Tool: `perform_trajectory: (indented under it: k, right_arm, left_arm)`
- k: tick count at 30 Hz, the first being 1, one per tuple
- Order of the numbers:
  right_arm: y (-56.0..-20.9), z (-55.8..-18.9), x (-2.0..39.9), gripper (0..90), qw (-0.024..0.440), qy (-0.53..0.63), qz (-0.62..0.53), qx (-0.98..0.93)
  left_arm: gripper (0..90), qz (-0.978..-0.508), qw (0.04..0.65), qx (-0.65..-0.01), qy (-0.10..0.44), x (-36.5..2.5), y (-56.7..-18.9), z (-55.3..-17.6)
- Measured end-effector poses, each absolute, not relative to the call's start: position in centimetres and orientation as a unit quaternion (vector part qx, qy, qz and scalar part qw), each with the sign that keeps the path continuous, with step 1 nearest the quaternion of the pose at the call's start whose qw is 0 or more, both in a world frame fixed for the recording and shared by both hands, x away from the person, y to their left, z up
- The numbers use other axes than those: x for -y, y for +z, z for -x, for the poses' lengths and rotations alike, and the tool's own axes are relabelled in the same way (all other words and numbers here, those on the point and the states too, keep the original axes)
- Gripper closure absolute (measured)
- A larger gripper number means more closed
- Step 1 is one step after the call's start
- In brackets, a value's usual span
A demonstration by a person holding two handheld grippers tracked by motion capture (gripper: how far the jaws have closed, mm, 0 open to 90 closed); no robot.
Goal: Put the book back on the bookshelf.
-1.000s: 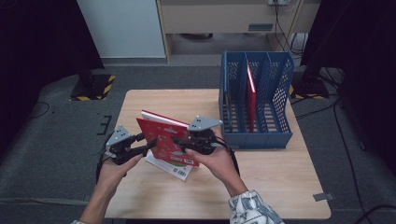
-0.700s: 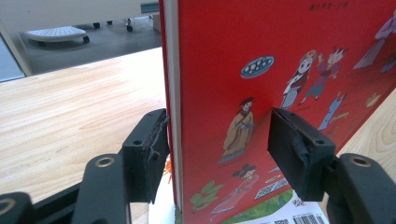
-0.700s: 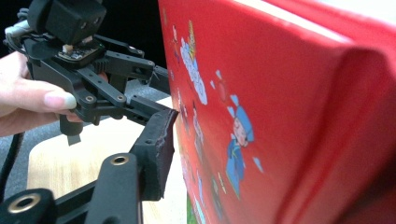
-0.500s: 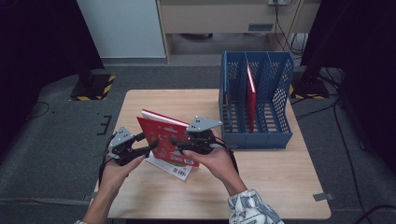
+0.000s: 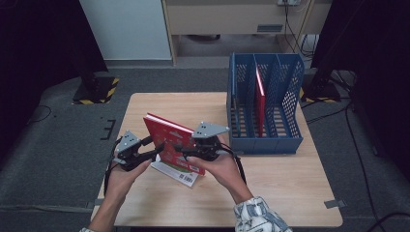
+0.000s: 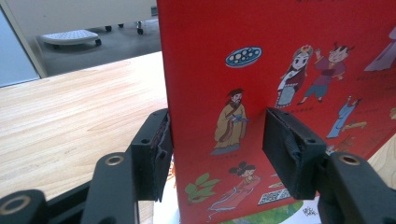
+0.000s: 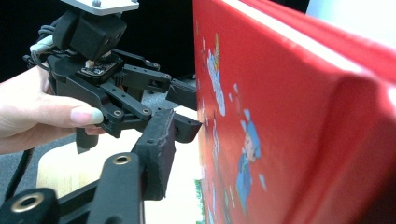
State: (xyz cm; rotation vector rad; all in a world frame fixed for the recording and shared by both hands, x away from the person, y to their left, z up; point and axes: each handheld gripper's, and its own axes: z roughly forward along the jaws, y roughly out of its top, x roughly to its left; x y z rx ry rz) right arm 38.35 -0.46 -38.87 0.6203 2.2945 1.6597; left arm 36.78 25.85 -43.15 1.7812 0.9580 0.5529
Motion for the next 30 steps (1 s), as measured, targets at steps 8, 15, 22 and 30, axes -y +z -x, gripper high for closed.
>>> perform_trajectory:
  k: [8,15,22,30]
  right_arm:
    - [-38.9,-38.8,0.6,60.8,0.124,0.572,-0.217,-0.781]
    - [-38.8,-39.0,0.3,69.9,0.131,0.577,-0.223,-0.775]
    - [-38.9,-39.0,0.2,71.8,0.129,0.579,-0.220,-0.774]
    - [-38.7,-39.2,0.1,72.6,0.133,0.582,-0.224,-0.771]
  left_arm:
    - [41.5,-0.736,0.499,-0.395,0.230,-25.6,-43.4,-37.2]
    - [39.6,-0.740,0.493,-0.395,0.230,-25.7,-43.4,-37.0]
    - [26.5,-0.757,0.445,-0.409,0.248,-27.2,-44.6,-35.8]
    - [21.6,-0.772,0.377,-0.448,0.246,-30.9,-48.8,-34.6]
